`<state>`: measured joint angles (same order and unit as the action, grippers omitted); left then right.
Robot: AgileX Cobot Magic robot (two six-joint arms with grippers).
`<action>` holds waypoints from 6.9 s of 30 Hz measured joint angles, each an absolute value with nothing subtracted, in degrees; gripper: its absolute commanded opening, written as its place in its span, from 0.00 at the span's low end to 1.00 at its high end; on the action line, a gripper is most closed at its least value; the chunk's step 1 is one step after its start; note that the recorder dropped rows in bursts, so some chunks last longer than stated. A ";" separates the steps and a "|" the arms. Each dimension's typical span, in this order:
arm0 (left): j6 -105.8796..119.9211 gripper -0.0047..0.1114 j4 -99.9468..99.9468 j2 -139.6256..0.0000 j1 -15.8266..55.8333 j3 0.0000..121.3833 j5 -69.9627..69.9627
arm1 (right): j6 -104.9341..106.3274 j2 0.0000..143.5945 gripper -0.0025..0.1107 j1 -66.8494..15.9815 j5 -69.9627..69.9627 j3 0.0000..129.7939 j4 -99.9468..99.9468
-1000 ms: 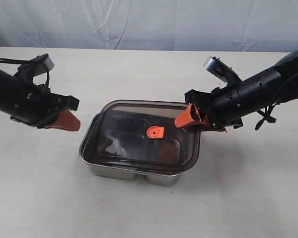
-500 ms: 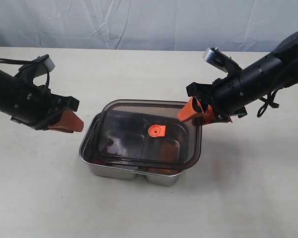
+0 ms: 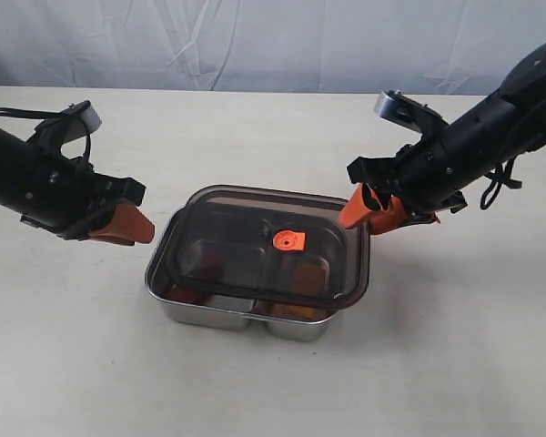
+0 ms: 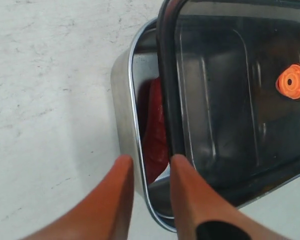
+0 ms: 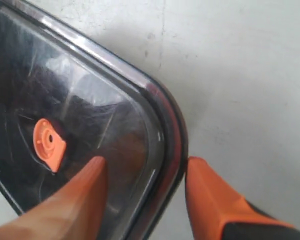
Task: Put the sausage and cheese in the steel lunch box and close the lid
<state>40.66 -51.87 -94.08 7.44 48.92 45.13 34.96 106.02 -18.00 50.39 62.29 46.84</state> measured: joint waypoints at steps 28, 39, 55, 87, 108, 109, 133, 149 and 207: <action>40.55 0.04 -50.54 -94.08 7.44 48.92 36.98 | 19.33 106.64 0.02 -16.31 43.19 62.87 29.38; 40.55 0.04 -49.41 -94.08 7.44 48.92 35.96 | 18.50 110.39 0.02 -20.17 41.05 62.87 31.09; 40.55 0.04 -48.55 -94.08 7.44 48.92 35.40 | 18.37 110.39 0.02 -23.90 41.86 62.87 32.07; 40.55 0.04 -47.93 -94.08 7.44 48.92 35.17 | 18.60 108.23 0.02 -24.18 43.21 62.87 31.62; 40.55 0.04 -47.93 -94.08 7.44 48.92 34.96 | 19.21 108.23 0.02 -24.17 44.87 62.87 31.62; 40.55 0.04 -47.93 -94.08 7.44 48.92 34.85 | 19.21 108.23 0.02 -24.17 44.98 62.87 31.62; 40.55 0.04 -47.93 -94.08 7.44 48.92 34.07 | 14.38 108.23 0.02 -24.20 43.58 69.33 24.51; 40.55 0.04 -47.93 -94.08 7.44 48.92 33.43 | 14.21 108.23 0.02 -26.15 45.65 69.80 25.72; 40.90 0.04 -48.03 -94.08 7.44 48.92 30.53 | 9.28 114.66 0.02 -32.65 36.27 78.82 23.31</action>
<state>40.90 -48.03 -94.08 7.44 48.92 30.53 9.28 114.66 -32.65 36.27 78.82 23.31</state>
